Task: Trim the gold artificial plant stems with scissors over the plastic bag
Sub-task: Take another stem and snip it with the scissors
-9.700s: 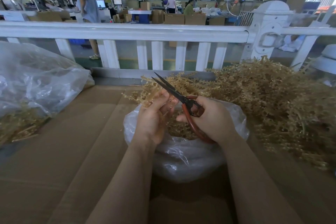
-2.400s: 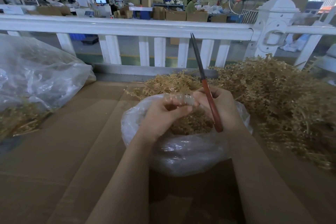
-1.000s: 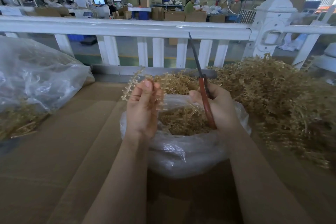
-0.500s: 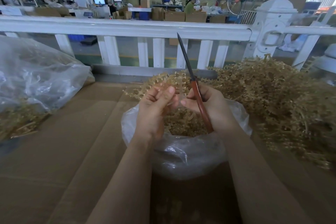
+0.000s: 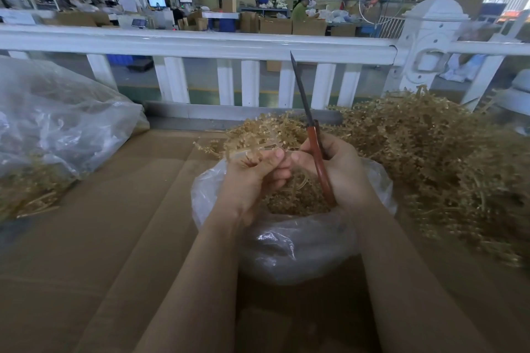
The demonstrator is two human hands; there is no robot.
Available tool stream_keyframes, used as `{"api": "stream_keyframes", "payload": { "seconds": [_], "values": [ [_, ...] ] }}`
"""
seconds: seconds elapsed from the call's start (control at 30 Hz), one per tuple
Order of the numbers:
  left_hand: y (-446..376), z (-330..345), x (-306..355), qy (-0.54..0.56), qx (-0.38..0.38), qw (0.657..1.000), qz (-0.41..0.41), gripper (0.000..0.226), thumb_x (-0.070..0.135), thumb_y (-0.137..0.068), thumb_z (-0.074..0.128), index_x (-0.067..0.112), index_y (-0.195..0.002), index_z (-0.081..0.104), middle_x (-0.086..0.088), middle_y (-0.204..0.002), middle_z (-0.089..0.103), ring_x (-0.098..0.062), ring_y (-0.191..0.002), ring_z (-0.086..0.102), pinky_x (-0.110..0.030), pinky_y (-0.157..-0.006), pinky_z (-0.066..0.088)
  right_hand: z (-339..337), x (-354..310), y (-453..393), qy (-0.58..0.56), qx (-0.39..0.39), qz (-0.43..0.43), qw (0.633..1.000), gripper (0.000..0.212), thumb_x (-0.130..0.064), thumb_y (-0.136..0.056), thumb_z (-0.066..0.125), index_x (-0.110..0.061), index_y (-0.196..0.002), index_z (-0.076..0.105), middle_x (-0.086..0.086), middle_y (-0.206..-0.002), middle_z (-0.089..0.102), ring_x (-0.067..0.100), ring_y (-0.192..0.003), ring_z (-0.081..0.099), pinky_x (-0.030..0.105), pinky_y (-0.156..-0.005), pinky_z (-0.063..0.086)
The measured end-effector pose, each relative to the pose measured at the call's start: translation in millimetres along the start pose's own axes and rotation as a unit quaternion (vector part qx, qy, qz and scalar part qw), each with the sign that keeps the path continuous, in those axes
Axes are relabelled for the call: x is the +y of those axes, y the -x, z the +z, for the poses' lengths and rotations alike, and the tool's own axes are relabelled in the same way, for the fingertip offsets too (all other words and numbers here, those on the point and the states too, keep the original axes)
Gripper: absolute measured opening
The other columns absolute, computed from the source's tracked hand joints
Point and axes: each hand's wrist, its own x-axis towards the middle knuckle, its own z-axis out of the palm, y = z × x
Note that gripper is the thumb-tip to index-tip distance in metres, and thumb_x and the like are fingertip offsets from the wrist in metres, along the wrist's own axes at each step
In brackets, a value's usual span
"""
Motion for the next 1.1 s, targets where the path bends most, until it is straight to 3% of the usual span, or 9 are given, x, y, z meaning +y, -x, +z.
{"api": "stream_keyframes", "payload": {
  "seconds": [0.1,0.27,0.37,0.47,0.57,0.7,0.83,0.97,1.1],
  "values": [
    [0,0,0,0.001,-0.002,1.000,-0.010,0.017,0.022,-0.071,0.075,0.010,-0.084,0.076,-0.003,-0.076,0.075,-0.008,-0.066,0.069,-0.020,-0.062,0.055,-1,5,-2,0.026,0.011,-0.001,1.000,0.019,-0.016,-0.080,0.085,-0.019,-0.082,0.066,-0.010,-0.071,0.067,0.008,-0.072,0.064,0.034,-0.077,0.055],
    [-1,1,-1,0.007,0.000,1.000,-0.013,0.020,0.015,-0.067,0.078,0.006,-0.085,0.073,-0.004,-0.075,0.075,-0.009,-0.066,0.069,-0.018,-0.059,0.054,-1,7,-4,0.050,0.011,-0.013,0.999,0.019,-0.020,-0.081,0.085,-0.023,-0.083,0.066,-0.013,-0.070,0.066,0.004,-0.070,0.063,0.029,-0.075,0.051],
    [-3,-1,1,0.051,0.029,0.998,0.003,0.013,0.014,-0.070,0.077,0.009,-0.081,0.075,-0.006,-0.077,0.075,-0.011,-0.069,0.072,-0.018,-0.058,0.055,-2,7,-3,0.070,0.014,-0.001,0.997,0.038,-0.049,-0.068,0.087,-0.026,-0.091,0.067,-0.015,-0.076,0.069,0.001,-0.077,0.066,0.027,-0.078,0.053],
    [-5,-5,3,0.086,0.071,0.993,0.031,0.014,0.015,-0.070,0.077,0.011,-0.082,0.073,-0.005,-0.080,0.076,-0.010,-0.072,0.073,-0.017,-0.060,0.056,-4,10,0,0.140,0.010,0.016,0.990,0.066,-0.082,-0.049,0.074,-0.035,-0.095,0.064,-0.023,-0.085,0.070,-0.004,-0.086,0.066,0.024,-0.079,0.050],
    [-6,-7,3,0.097,0.090,0.990,0.049,0.011,0.011,-0.079,0.074,0.011,-0.089,0.071,-0.003,-0.085,0.077,-0.010,-0.077,0.073,-0.019,-0.068,0.057,-5,15,2,0.228,-0.014,0.013,0.974,0.086,-0.100,-0.042,0.059,-0.033,-0.097,0.060,-0.016,-0.088,0.067,0.002,-0.087,0.064,0.030,-0.080,0.053],
    [-5,-6,5,0.097,0.101,0.988,0.070,0.007,0.005,-0.088,0.068,0.012,-0.088,0.069,0.000,-0.082,0.075,-0.009,-0.077,0.071,-0.020,-0.079,0.056,-5,18,5,0.282,-0.037,-0.002,0.959,0.083,-0.100,-0.046,0.056,-0.032,-0.093,0.057,-0.011,-0.080,0.062,0.005,-0.075,0.061,0.032,-0.070,0.052],
    [-4,-5,7,0.103,0.106,0.985,0.092,0.013,0.001,-0.091,0.064,0.013,-0.085,0.064,-0.001,-0.078,0.070,-0.008,-0.072,0.069,-0.020,-0.077,0.055,-4,17,7,0.315,-0.048,-0.008,0.948,0.067,-0.096,-0.051,0.059,-0.045,-0.093,0.054,-0.019,-0.086,0.063,-0.003,-0.081,0.060,0.025,-0.068,0.046],
    [-7,-5,6,0.084,0.114,0.983,0.114,0.020,-0.004,-0.093,0.059,0.011,-0.080,0.062,0.000,-0.072,0.069,-0.006,-0.068,0.067,-0.020,-0.077,0.055,-2,15,7,0.335,-0.062,-0.018,0.940,0.084,-0.102,-0.048,0.050,-0.043,-0.107,0.056,-0.021,-0.093,0.065,0.001,-0.089,0.062,0.030,-0.077,0.053],
    [-7,-7,4,0.059,0.099,0.984,0.136,0.022,-0.003,-0.093,0.060,0.012,-0.078,0.065,0.002,-0.074,0.070,-0.006,-0.072,0.067,-0.020,-0.077,0.056,-1,14,8,0.350,-0.050,-0.032,0.935,0.081,-0.101,-0.051,0.050,-0.044,-0.107,0.056,-0.024,-0.090,0.065,-0.003,-0.087,0.060,0.023,-0.069,0.048]
  ]
}}
